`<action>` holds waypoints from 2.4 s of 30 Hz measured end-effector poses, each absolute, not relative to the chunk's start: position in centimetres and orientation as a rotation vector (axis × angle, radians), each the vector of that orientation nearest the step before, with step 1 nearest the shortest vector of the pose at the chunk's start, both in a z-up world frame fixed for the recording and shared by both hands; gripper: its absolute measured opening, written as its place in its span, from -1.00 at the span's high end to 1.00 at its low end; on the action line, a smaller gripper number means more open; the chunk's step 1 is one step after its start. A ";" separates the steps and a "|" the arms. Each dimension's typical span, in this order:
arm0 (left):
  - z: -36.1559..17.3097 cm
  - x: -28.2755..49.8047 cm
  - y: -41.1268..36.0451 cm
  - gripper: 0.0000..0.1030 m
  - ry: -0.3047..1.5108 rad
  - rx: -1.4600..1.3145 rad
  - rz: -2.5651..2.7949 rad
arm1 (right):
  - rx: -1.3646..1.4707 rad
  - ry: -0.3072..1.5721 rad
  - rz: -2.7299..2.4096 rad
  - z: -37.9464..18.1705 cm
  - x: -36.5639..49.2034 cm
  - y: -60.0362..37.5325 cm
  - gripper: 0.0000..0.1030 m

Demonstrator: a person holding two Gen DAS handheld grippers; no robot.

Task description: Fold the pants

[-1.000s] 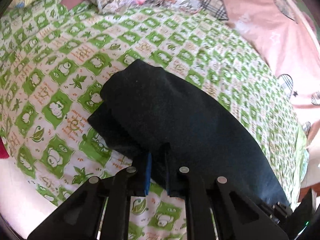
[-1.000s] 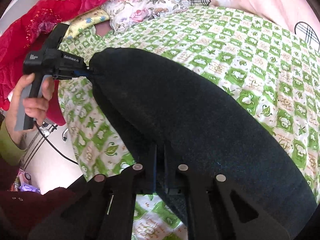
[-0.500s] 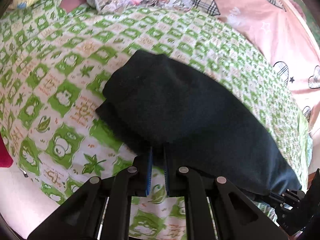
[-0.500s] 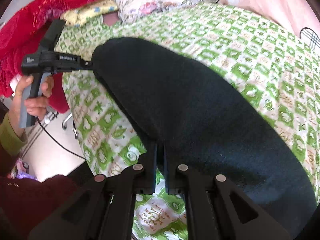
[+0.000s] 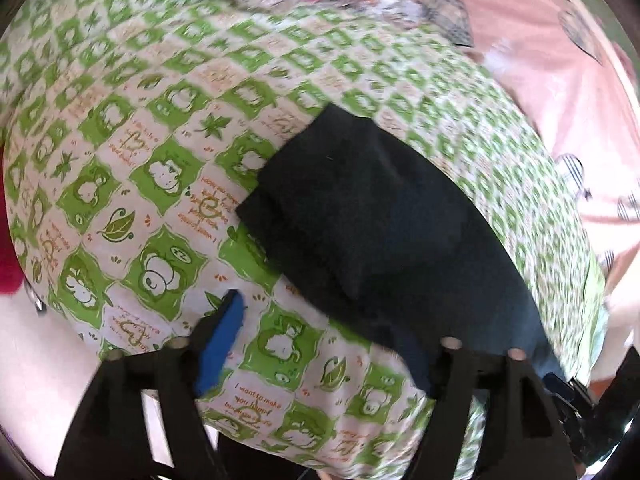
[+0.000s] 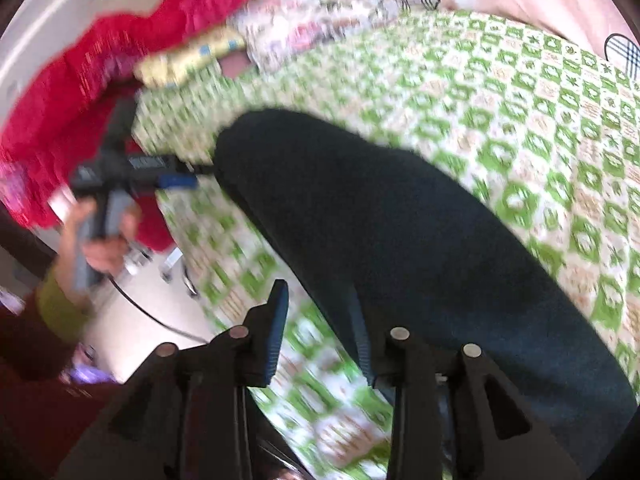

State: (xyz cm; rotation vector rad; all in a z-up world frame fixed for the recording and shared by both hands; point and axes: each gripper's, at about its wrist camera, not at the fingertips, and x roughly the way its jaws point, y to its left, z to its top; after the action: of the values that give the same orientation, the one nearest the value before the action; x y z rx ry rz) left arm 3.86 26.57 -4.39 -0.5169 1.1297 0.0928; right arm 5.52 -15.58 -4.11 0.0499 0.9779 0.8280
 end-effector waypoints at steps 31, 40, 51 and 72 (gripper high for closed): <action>-6.5 10.4 24.3 0.31 1.144 -0.422 0.213 | -0.048 1.255 0.810 -10.2 19.7 -8.4 0.58; 0.1 3.2 25.4 0.70 0.683 -0.401 -0.100 | -0.070 0.991 0.746 -3.3 16.5 -9.4 0.77; -6.3 4.8 26.1 0.68 0.836 -0.247 -0.050 | -0.139 0.929 0.544 -7.4 18.8 -7.1 0.90; 0.5 0.4 15.5 -0.06 0.711 -0.009 -0.276 | 0.240 0.781 0.351 -1.7 2.9 -24.5 -0.19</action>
State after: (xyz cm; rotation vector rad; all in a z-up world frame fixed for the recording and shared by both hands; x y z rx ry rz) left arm 0.40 15.47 0.54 -0.0088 0.7114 -0.2756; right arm 2.93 -24.48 -1.71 0.2404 0.7806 0.3507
